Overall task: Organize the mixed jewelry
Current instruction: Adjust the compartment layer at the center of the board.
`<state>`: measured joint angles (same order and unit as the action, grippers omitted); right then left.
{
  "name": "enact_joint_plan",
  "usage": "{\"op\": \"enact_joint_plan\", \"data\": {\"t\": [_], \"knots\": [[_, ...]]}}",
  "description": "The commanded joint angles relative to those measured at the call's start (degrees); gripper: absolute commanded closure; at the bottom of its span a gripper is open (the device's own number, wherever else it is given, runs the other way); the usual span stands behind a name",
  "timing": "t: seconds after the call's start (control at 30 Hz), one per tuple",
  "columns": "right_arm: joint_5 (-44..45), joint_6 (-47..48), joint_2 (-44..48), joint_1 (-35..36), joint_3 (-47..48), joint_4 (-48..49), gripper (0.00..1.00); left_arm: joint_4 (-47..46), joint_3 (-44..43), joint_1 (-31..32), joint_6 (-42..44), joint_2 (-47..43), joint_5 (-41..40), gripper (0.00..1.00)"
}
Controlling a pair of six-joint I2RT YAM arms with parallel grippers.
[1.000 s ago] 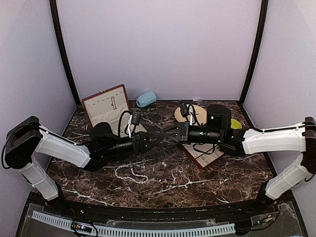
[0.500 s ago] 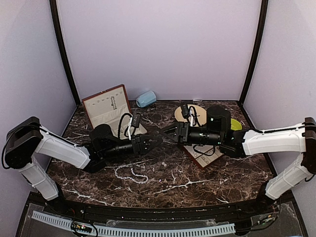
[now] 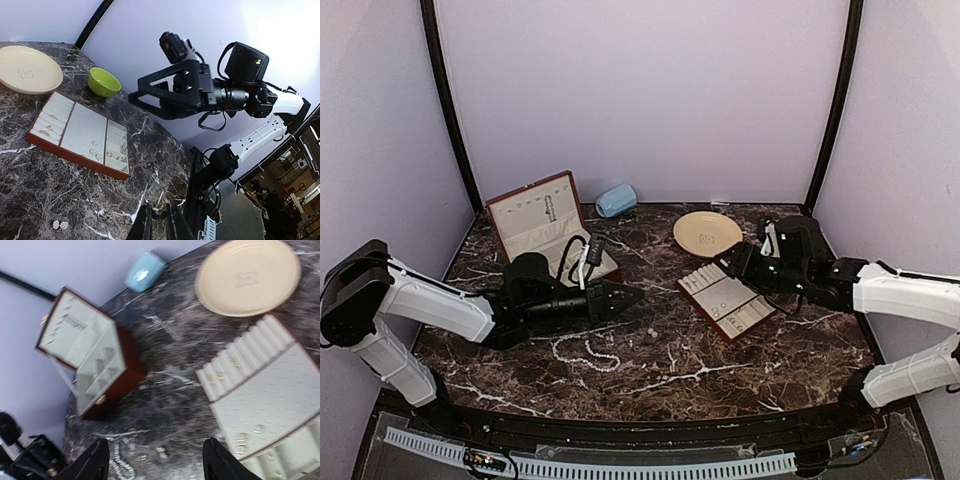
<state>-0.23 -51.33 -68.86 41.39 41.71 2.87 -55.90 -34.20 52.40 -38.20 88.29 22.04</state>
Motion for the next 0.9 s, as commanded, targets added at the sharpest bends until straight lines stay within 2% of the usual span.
{"op": "enact_joint_plan", "data": {"t": [0.0, 0.13, 0.27, 0.5, 0.67, 0.87], "knots": [[9.4, -0.8, 4.2, -7.3, -6.3, -17.5, 0.34, 5.2, 0.8, 0.1, 2.5, -2.8, -0.9, 0.92], [10.1, -1.3, 5.6, -12.4, -10.1, -21.0, 0.35, 6.4, 0.8, 0.0, 2.7, -3.3, -1.0, 0.92], [10.0, -1.2, 3.9, -14.1, -12.0, -21.5, 0.36, 7.3, 0.6, 0.1, 2.9, -4.2, -1.4, 0.92], [5.2, 0.1, -2.9, -14.1, -12.7, -15.2, 0.42, 8.4, 0.5, 0.0, 3.1, -4.6, -1.9, 0.92], [2.1, -0.1, -4.3, -14.1, -12.7, -10.6, 0.45, 9.4, 0.3, 0.0, 3.6, -5.2, -2.4, 0.92], [1.6, 0.1, -7.0, -13.9, -12.5, -10.6, 0.59, 10.4, -0.2, 0.0, 4.0, -5.2, -2.5, 0.92]]}}
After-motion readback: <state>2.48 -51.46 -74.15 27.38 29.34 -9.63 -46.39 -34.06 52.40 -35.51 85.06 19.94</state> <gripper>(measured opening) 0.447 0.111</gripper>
